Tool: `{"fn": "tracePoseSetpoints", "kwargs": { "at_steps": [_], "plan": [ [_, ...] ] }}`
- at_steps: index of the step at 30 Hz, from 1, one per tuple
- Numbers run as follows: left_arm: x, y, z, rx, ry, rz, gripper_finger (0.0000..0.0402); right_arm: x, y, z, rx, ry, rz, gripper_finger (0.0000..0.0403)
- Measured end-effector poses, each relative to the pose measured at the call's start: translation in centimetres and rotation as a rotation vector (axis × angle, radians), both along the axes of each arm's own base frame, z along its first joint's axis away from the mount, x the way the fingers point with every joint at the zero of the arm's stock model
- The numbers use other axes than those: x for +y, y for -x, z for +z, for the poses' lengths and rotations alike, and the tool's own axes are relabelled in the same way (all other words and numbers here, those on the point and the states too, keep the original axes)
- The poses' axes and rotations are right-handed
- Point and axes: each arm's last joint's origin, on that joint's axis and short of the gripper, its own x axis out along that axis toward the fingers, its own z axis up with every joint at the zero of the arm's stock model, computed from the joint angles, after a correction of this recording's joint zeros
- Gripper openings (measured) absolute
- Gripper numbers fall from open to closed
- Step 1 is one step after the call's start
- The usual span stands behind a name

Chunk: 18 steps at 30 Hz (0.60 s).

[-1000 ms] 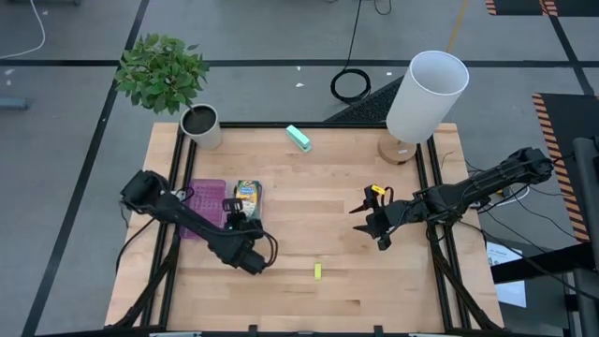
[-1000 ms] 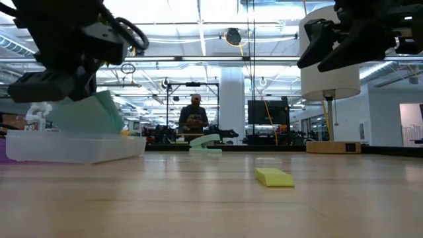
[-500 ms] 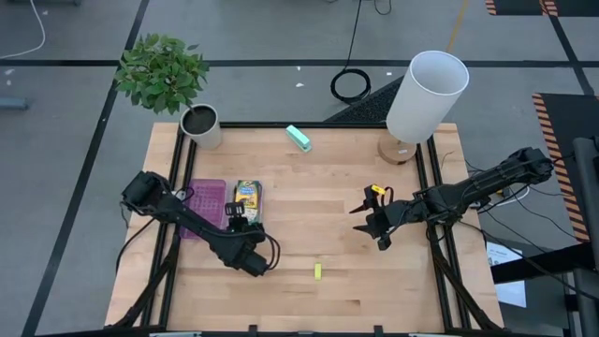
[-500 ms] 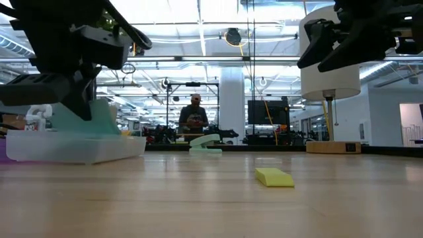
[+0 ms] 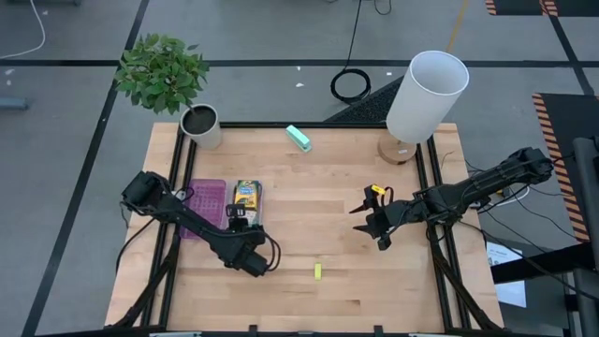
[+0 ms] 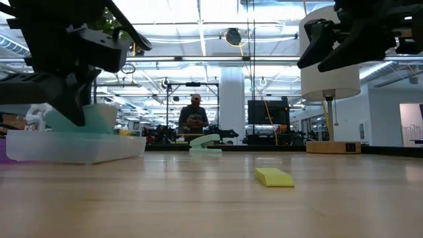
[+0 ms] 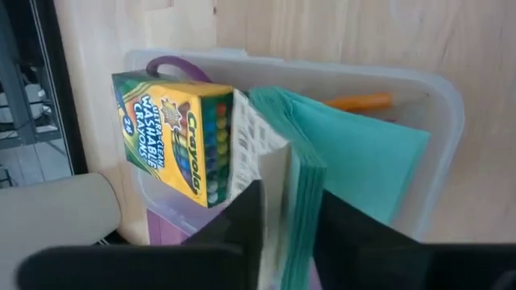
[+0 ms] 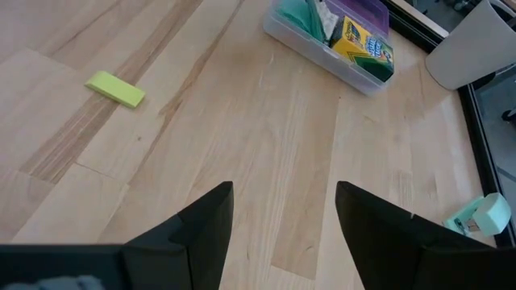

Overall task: Pack school essentials
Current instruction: Put the blue sticky note into the purple supply box

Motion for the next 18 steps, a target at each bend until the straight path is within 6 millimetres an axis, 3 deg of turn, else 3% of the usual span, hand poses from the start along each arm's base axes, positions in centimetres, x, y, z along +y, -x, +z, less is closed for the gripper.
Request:
{"fn": "tracePoseSetpoints", "kwargs": {
  "at_steps": [7, 18],
  "plan": [
    [-0.3, -0.6, 0.6, -0.048, 0.012, -0.007, 0.0165, 0.0, 0.0, 0.0, 0.000, 0.000, 0.000, 0.0212],
    [-0.1, -0.3, 3.7, -0.162, 0.078, 0.023, 0.0230, 0.0, 0.0, 0.0, -0.001, -0.006, -0.004, 0.0212]
  ]
}}
